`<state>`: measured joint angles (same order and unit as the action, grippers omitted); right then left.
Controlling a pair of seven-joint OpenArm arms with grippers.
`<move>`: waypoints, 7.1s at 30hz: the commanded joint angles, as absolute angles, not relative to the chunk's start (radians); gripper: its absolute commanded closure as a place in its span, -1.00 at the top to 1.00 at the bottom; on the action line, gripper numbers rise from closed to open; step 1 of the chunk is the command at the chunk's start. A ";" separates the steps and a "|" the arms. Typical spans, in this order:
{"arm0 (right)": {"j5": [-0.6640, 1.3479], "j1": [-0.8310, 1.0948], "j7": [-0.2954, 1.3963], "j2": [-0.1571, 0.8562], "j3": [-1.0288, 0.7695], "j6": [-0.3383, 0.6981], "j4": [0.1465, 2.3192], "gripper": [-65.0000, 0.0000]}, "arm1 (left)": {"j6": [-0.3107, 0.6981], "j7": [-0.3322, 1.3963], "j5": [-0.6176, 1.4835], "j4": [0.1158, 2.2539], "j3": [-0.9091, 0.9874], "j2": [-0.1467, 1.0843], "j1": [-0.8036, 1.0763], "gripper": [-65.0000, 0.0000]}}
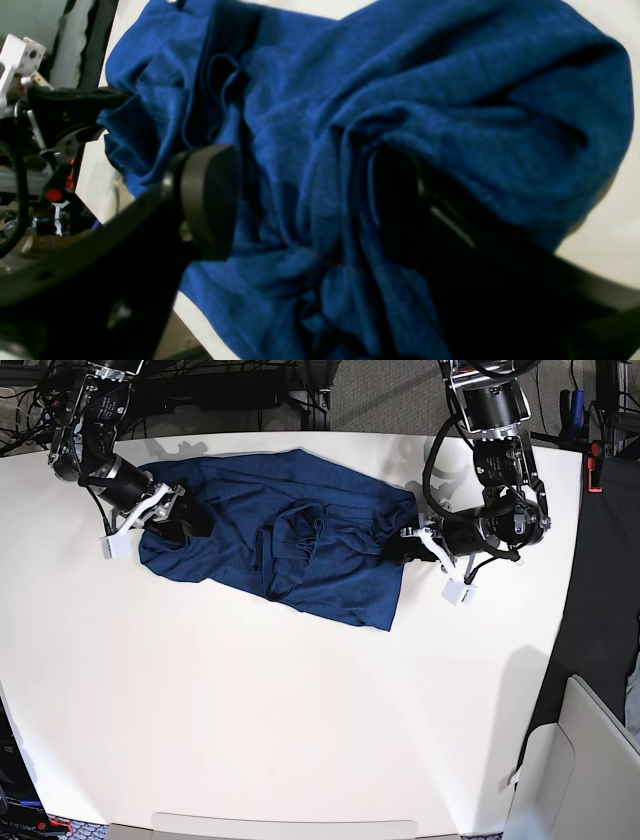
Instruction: Fold the T-shirt properly
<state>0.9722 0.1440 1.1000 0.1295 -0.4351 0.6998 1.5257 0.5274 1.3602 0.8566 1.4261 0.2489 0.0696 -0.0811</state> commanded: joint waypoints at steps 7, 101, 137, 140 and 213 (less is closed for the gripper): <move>0.975 0.131 1.118 0.137 -0.430 0.698 1.610 -0.93 | 0.533 1.368 0.868 1.437 0.251 0.074 -0.096 -0.95; 0.828 0.148 1.138 0.179 -0.463 0.682 1.583 -0.19 | 0.535 1.366 0.868 1.440 0.252 -0.025 -0.061 -0.95; 1.058 -0.067 1.167 -0.154 -0.166 0.698 1.647 -0.87 | 0.535 1.365 0.866 1.438 0.257 -0.019 -0.038 -0.95; 1.006 -0.108 1.167 -0.157 -0.136 0.698 1.609 -0.87 | 0.535 1.363 0.866 1.438 0.257 -0.019 -0.031 -0.95; 0.648 -0.041 1.213 0.091 -0.021 0.698 1.679 -0.88 | 0.535 1.365 0.868 1.442 0.262 0.018 -0.036 -0.70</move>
